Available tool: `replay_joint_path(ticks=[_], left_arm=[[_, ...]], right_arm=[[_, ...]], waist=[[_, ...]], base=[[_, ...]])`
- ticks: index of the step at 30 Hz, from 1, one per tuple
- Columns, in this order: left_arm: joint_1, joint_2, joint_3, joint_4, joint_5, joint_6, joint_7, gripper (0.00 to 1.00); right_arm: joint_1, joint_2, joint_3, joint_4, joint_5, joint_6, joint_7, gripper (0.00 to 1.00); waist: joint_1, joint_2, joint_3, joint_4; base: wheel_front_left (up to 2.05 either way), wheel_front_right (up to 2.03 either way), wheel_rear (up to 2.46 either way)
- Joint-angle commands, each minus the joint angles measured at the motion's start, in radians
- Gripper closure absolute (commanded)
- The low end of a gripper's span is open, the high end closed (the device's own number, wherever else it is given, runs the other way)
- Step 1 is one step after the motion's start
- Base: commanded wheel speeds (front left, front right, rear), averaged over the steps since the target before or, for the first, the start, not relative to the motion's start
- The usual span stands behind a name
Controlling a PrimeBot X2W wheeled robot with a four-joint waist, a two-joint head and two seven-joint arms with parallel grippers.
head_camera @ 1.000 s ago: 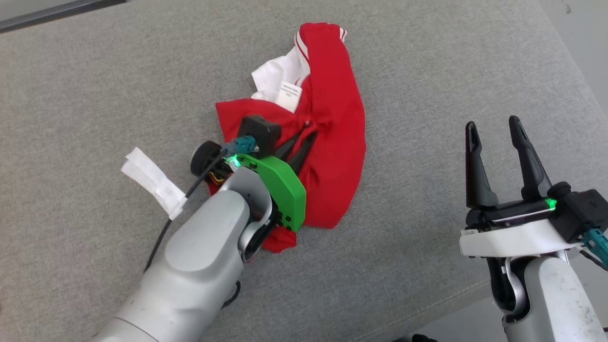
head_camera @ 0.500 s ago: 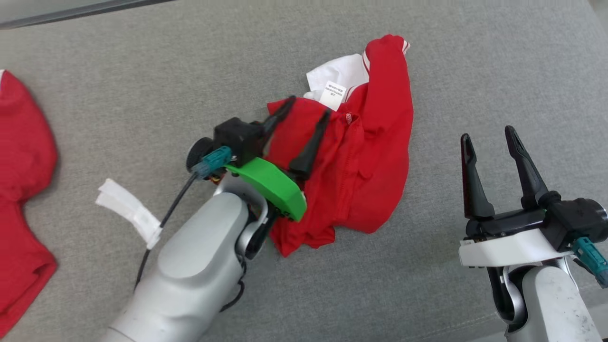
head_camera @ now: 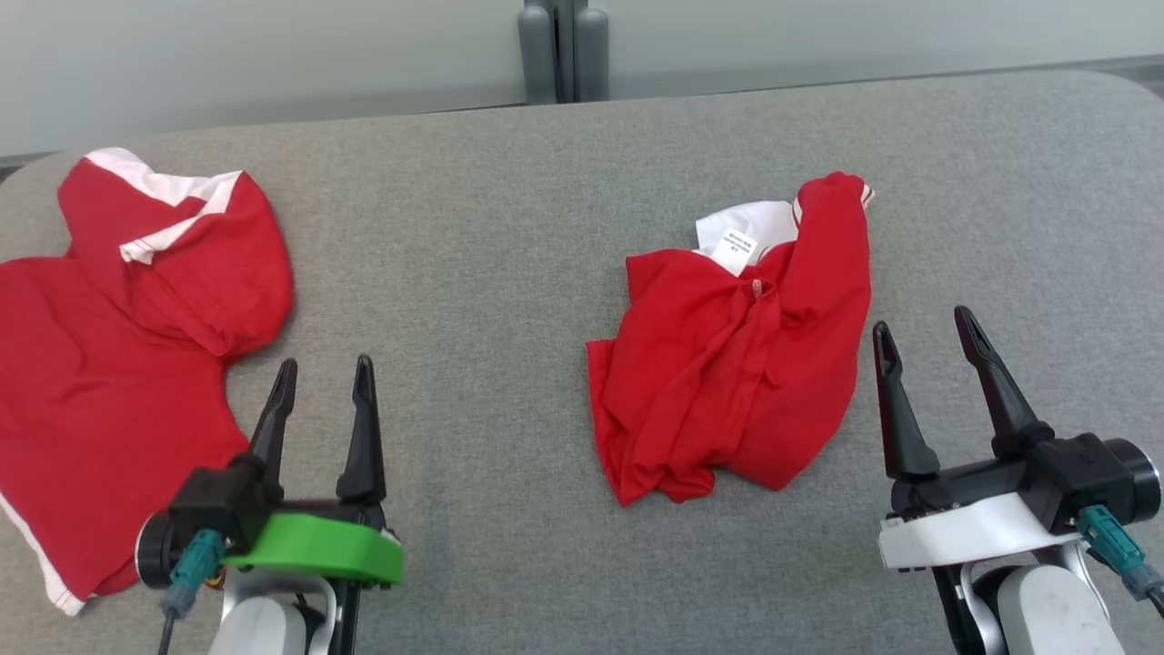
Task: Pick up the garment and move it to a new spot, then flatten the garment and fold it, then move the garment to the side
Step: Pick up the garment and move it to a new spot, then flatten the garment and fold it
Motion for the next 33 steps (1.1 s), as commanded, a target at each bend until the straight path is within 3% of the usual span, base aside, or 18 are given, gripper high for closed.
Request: replay_joint_path(ticks=[1,6,12,33], left_arm=[[0.040,-0.011,0.019,-0.010,0.037,-0.012,0.000,0.00],[0.129,-0.037,0.066,-0.073,0.144,-0.046,0.000,0.00],[0.160,-0.046,0.059,-0.116,0.154,-0.069,0.000,0.00],[0.136,-0.046,0.012,-0.094,0.156,-0.052,0.000,0.02]], right_arm=[[0.024,-0.003,-0.008,0.000,-0.003,-0.001,0.000,0.00],[0.078,-0.003,-0.016,0.002,0.004,-0.001,0.000,0.00],[0.105,-0.003,-0.016,0.003,0.009,-0.001,0.000,0.00],[0.112,-0.003,-0.025,0.010,0.007,-0.001,0.000,0.00]], waist=[[0.0001,0.0000,-0.064,0.047],[0.0001,0.0000,-0.106,0.049],[0.0001,0.0000,-0.124,0.048],[0.0001,0.0000,-0.126,0.034]], base=[[0.00,0.00,0.00],[0.00,0.00,0.00],[0.00,0.00,0.00],[0.00,0.00,0.00]])
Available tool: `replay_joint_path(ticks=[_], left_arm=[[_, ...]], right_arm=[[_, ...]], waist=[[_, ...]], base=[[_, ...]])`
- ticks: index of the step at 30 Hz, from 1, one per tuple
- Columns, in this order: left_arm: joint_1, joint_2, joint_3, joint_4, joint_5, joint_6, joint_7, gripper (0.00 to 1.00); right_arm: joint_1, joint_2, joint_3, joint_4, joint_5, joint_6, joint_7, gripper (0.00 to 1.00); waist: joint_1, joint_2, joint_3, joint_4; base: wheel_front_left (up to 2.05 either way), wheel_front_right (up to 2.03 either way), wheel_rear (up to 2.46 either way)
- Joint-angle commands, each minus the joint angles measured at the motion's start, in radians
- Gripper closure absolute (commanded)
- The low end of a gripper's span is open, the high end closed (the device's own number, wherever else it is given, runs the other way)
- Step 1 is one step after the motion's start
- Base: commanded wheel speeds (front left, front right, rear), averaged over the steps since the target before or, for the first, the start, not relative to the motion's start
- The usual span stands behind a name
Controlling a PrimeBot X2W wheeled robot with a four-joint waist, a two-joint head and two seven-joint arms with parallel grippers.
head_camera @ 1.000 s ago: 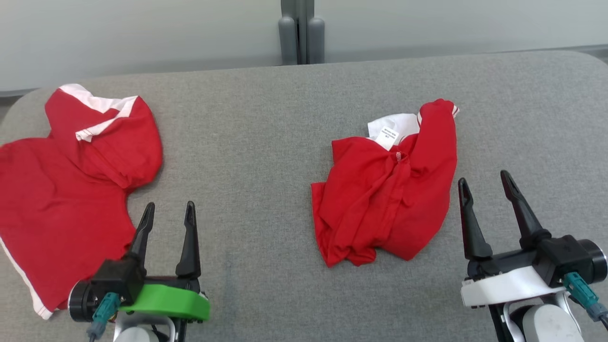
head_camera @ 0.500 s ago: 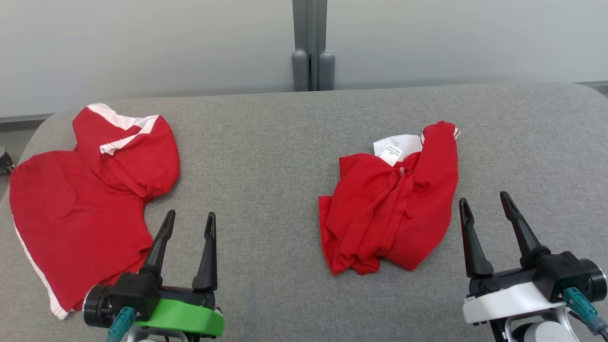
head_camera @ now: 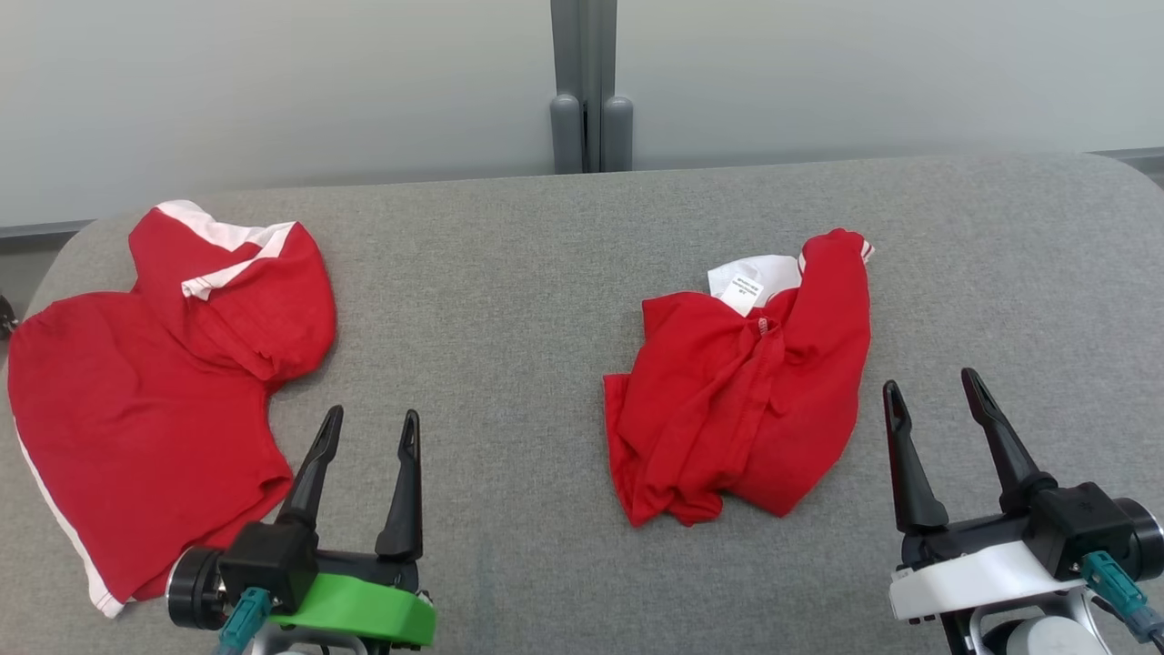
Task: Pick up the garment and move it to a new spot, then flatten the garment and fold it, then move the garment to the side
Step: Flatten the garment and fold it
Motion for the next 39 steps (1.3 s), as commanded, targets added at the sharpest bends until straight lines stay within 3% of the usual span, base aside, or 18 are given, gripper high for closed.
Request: replay_joint_path(ticks=[1,13,28,32,34,39], left_arm=[[-0.008,0.000,0.000,0.000,-0.005,0.002,0.000,0.03],[-0.023,0.000,-0.016,0.015,-0.013,0.005,0.000,0.14],[-0.031,0.000,-0.012,0.010,0.009,0.010,0.000,0.36],[-0.057,0.000,-0.012,0.018,0.016,0.002,0.000,0.46],[-0.085,0.000,-0.019,0.026,0.025,-0.006,0.000,0.45],[-0.226,0.000,-0.066,0.080,0.060,-0.029,0.000,0.29]], right_arm=[[0.008,-0.002,-0.003,0.000,-0.004,-0.001,0.000,0.00],[0.003,-0.002,-0.001,-0.004,-0.015,-0.001,0.000,0.00],[-0.012,-0.002,0.011,-0.012,-0.015,-0.001,0.000,0.00],[-0.028,-0.002,0.015,-0.014,-0.012,-0.001,0.000,0.00],[-0.042,-0.002,0.014,-0.018,-0.007,-0.001,0.000,0.00],[-0.102,-0.002,0.022,-0.034,-0.007,-0.001,0.000,0.00]], waist=[[0.0000,-0.0001,-0.001,-0.001],[0.0000,-0.0001,0.002,0.005],[0.0000,-0.0001,0.029,-0.005],[0.0000,-0.0001,0.064,-0.019],[0.0000,-0.0001,0.094,-0.030],[0.0000,-0.0001,0.214,-0.067]], base=[[0.00,0.00,0.00],[0.00,0.00,0.00],[0.00,0.00,0.00],[0.00,0.00,0.00],[0.00,0.00,0.00],[0.00,0.00,0.00]])
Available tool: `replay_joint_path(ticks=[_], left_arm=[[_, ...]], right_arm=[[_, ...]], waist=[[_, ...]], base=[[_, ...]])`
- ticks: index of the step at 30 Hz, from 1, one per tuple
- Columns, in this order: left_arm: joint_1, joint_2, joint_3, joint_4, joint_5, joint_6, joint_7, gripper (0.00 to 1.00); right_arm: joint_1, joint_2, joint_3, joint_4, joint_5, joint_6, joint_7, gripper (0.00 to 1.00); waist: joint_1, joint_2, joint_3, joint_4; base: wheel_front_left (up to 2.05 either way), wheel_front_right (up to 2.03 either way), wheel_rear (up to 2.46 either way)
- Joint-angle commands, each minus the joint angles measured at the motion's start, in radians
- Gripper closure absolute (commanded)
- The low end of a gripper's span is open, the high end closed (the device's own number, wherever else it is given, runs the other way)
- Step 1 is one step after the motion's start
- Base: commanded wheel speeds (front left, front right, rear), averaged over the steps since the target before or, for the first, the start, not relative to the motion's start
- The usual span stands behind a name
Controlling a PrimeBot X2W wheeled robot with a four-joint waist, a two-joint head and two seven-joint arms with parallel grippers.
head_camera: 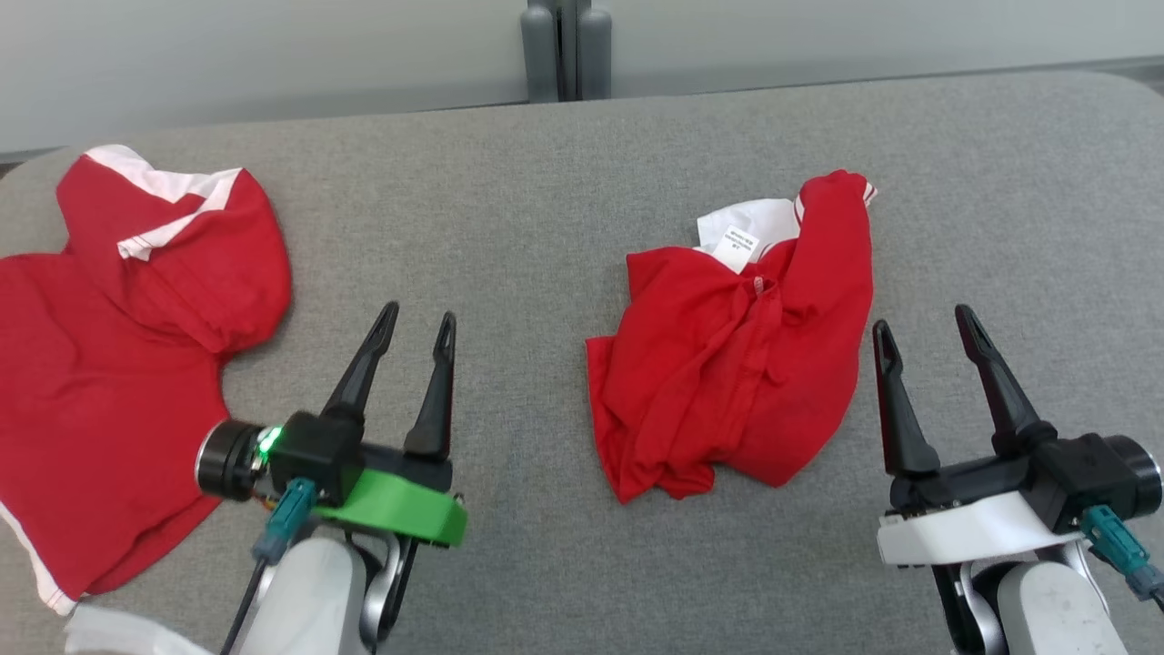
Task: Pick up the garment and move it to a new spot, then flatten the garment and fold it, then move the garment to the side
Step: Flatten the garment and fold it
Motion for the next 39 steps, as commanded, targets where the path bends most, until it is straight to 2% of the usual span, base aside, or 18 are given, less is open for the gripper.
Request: replay_joint_path(ticks=[1,3,4,5,6,7,8,9,10,12,13,20,29,30,31,32,35,39], left_arm=[[-0.067,0.001,-0.016,0.025,0.014,-0.007,0.000,0.29],[-0.165,0.025,-0.067,0.068,0.054,-0.013,0.000,0.33],[-0.221,0.042,-0.093,0.090,0.078,-0.015,0.000,0.31],[-0.263,0.050,-0.113,0.112,0.089,-0.014,0.000,0.28],[-0.315,0.056,-0.140,0.139,0.104,-0.016,0.000,0.20],[-0.358,0.060,-0.163,0.165,0.109,-0.016,0.000,0.22],[-0.418,0.066,-0.209,0.200,0.109,-0.017,0.000,0.33],[-0.466,0.071,-0.241,0.220,0.109,-0.017,0.000,0.40],[-0.525,0.074,-0.272,0.247,0.099,-0.016,0.000,0.36],[-0.588,0.070,-0.327,0.309,0.067,-0.015,0.000,0.18],[-0.630,0.066,-0.367,0.353,0.051,-0.015,0.001,0.00],[-0.875,0.034,-0.609,0.587,-0.139,-0.015,0.099,0.00],[-1.027,0.015,-0.778,0.791,-0.314,-0.015,0.242,0.00],[-1.034,0.014,-0.810,0.798,-0.339,-0.015,0.268,0.07],[-1.038,0.015,-0.841,0.804,-0.365,-0.016,0.296,0.65],[-1.037,0.018,-0.870,0.802,-0.384,-0.016,0.312,1.00],[-1.047,0.038,-0.908,0.778,-0.477,-0.016,0.296,1.00],[-1.074,0.032,-0.945,0.706,-0.594,-0.016,0.234,1.00]], right_arm=[[-0.034,-0.002,0.002,-0.008,0.003,-0.001,0.000,0.00],[-0.066,-0.002,0.005,-0.013,0.005,-0.001,0.000,0.00],[-0.082,-0.002,0.012,-0.015,0.003,-0.001,0.000,0.00],[-0.098,-0.002,0.020,-0.016,0.000,-0.001,-0.001,0.00],[-0.114,-0.001,0.028,-0.016,0.000,-0.001,0.000,0.00],[-0.125,-0.002,0.033,-0.016,-0.002,-0.001,0.000,0.00],[-0.137,-0.002,0.039,-0.016,-0.001,-0.001,0.000,0.00],[-0.147,-0.002,0.042,-0.017,0.005,-0.001,0.000,0.00],[-0.158,-0.002,0.048,-0.020,0.010,-0.001,0.000,0.00],[-0.171,-0.001,0.056,-0.024,0.016,-0.001,0.000,0.00],[-0.174,-0.001,0.059,-0.027,0.021,-0.001,0.000,0.00],[-0.202,-0.001,0.085,-0.039,0.052,-0.001,0.000,0.00],[-0.219,-0.001,0.103,-0.042,0.092,-0.001,-0.001,0.00],[-0.216,-0.001,0.100,-0.042,0.096,-0.001,0.000,0.00],[-0.212,-0.001,0.098,-0.040,0.098,-0.001,0.000,0.00],[-0.209,-0.001,0.095,-0.040,0.100,-0.001,0.000,0.00],[-0.193,-0.001,0.087,-0.034,0.104,-0.001,0.000,0.00],[-0.178,-0.001,0.074,-0.027,0.101,-0.001,0.000,0.00]], waist=[[0.0000,0.0000,0.117,-0.045],[0.0000,0.0000,0.174,-0.063],[0.0000,0.0000,0.204,-0.076],[0.0000,0.0000,0.228,-0.087],[0.0000,0.0000,0.254,-0.101],[0.0000,0.0000,0.272,-0.112],[0.0000,0.0000,0.294,-0.125],[0.0000,0.0000,0.312,-0.136],[0.0000,0.0000,0.330,-0.150],[0.0000,0.0000,0.352,-0.172],[0.0000,0.0000,0.364,-0.184],[0.0000,0.0000,0.419,-0.256],[0.0000,0.0000,0.451,-0.343],[0.0000,0.0000,0.449,-0.348],[0.0000,0.0000,0.447,-0.351],[0.0000,0.0000,0.444,-0.353],[0.0000,0.0000,0.423,-0.352],[0.0000,0.0000,0.377,-0.336]], base=[[0.00,0.00,0.00],[0.00,0.00,0.00],[0.00,0.00,0.00],[0.00,0.00,0.00],[0.00,0.00,0.00],[0.00,0.00,0.00],[0.00,0.00,0.00],[0.00,0.00,0.00],[0.00,0.00,0.00],[0.00,0.00,0.00],[0.00,0.00,0.00],[0.00,0.00,0.00],[0.00,0.00,0.00],[0.00,0.00,0.00],[0.00,0.00,0.00],[0.00,0.00,0.00],[0.00,0.00,0.00],[0.00,0.00,0.00]])
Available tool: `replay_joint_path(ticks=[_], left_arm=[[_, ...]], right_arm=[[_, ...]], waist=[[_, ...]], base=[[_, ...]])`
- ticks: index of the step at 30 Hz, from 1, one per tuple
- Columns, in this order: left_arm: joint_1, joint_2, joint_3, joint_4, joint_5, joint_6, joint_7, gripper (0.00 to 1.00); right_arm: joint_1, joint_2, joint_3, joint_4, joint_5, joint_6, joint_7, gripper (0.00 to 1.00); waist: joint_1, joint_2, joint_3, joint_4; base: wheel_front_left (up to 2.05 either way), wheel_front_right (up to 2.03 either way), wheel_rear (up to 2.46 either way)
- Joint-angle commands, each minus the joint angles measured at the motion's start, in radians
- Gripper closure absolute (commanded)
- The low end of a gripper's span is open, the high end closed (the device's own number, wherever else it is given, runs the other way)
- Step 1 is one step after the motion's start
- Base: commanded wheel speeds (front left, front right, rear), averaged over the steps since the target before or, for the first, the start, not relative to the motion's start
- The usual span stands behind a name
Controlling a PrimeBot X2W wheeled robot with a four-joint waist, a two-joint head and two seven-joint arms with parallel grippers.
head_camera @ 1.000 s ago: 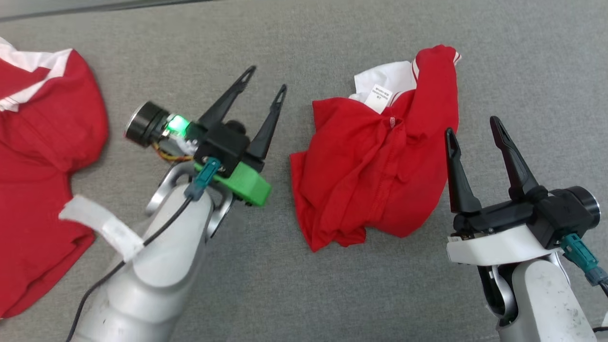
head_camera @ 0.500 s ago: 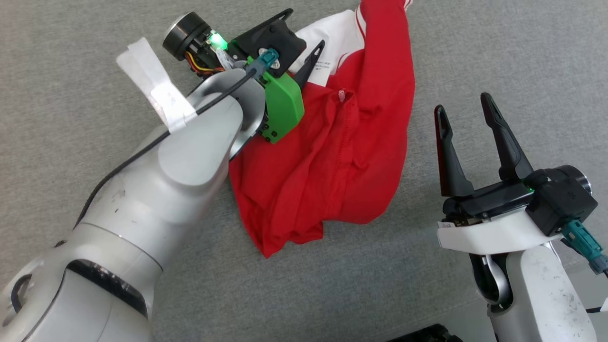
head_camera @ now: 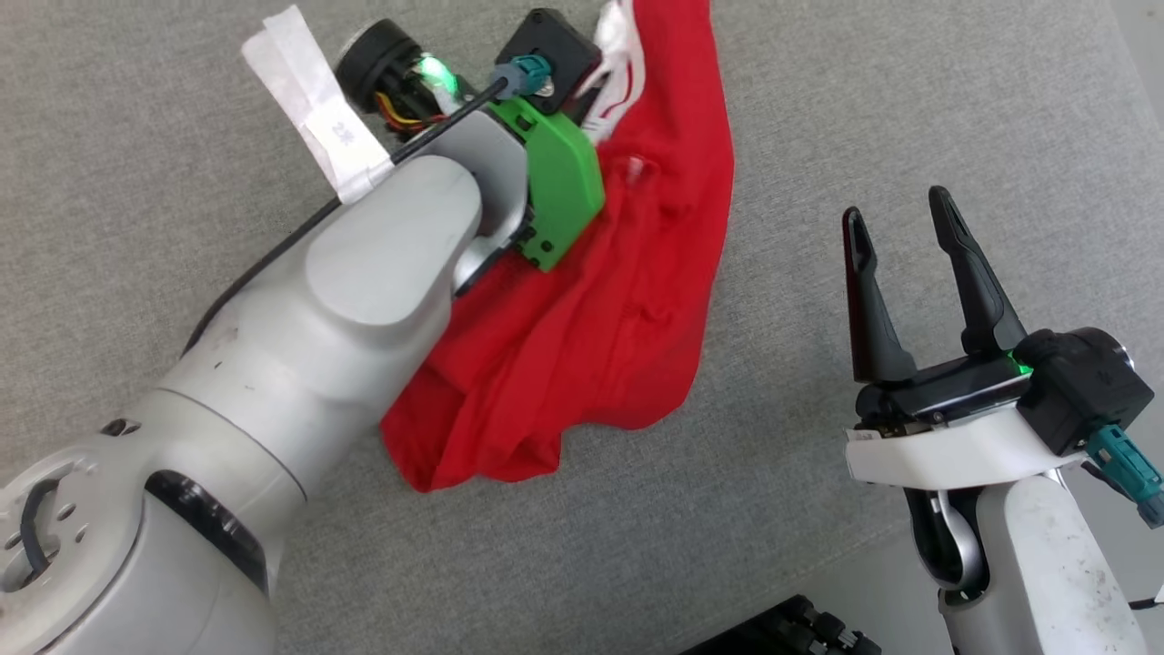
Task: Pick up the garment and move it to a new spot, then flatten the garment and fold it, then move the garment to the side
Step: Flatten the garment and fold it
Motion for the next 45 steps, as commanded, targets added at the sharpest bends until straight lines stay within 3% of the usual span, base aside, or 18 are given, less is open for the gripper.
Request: replay_joint_path(ticks=[1,10,17,23,29,33,36,40,45], left_arm=[[-0.029,-0.005,-0.005,-0.027,-0.041,0.000,-0.021,1.00],[-0.180,-0.023,-0.039,-0.167,-0.248,0.001,-0.090,1.00],[-0.352,-0.034,0.087,-0.116,-0.332,0.004,-0.203,1.00],[-0.415,-0.032,0.183,-0.061,-0.323,0.060,-0.241,1.00],[-0.209,0.002,0.234,-0.032,-0.376,0.085,-0.244,1.00],[0.015,0.065,0.324,-0.088,-0.387,0.120,-0.245,1.00],[0.226,0.126,0.472,-0.200,-0.318,0.146,-0.245,1.00],[0.506,0.138,0.723,-0.351,-0.246,0.090,-0.244,1.00],[0.766,0.078,0.963,-0.451,-0.096,0.069,-0.244,1.00]], right_arm=[[0.012,0.000,-0.005,0.004,0.002,-0.001,0.000,0.00],[0.065,-0.001,0.013,0.027,0.006,-0.001,0.000,0.00],[0.124,-0.001,0.000,0.035,-0.010,-0.001,0.000,0.00],[0.149,-0.001,-0.027,0.023,-0.023,-0.001,0.000,0.00],[0.129,-0.001,-0.055,0.010,-0.033,-0.001,-0.001,0.00],[0.115,-0.001,-0.068,0.004,-0.043,-0.001,-0.001,0.00],[0.100,-0.001,-0.080,-0.002,-0.051,-0.001,0.000,0.00],[0.092,-0.001,-0.078,-0.001,-0.066,-0.001,0.000,0.00],[0.097,-0.001,-0.077,0.002,-0.081,-0.001,0.000,0.00]], waist=[[-0.0001,-0.0001,-0.047,0.023],[-0.0001,-0.0001,-0.241,0.025],[-0.0001,-0.0001,-0.361,0.025],[-0.0001,-0.0001,-0.385,0.088],[-0.0001,-0.0001,-0.361,0.180],[-0.0001,-0.0001,-0.329,0.226],[-0.0001,-0.0001,-0.299,0.255],[-0.0001,-0.0001,-0.279,0.283],[-0.0001,-0.0001,-0.275,0.311]], base=[[0.00,0.00,0.00],[0.00,0.00,0.00],[0.00,0.00,0.00],[0.00,0.00,0.00],[0.00,0.00,0.00],[0.00,0.00,0.00],[0.00,0.00,0.00],[0.00,0.00,0.00],[0.00,0.00,0.00]])
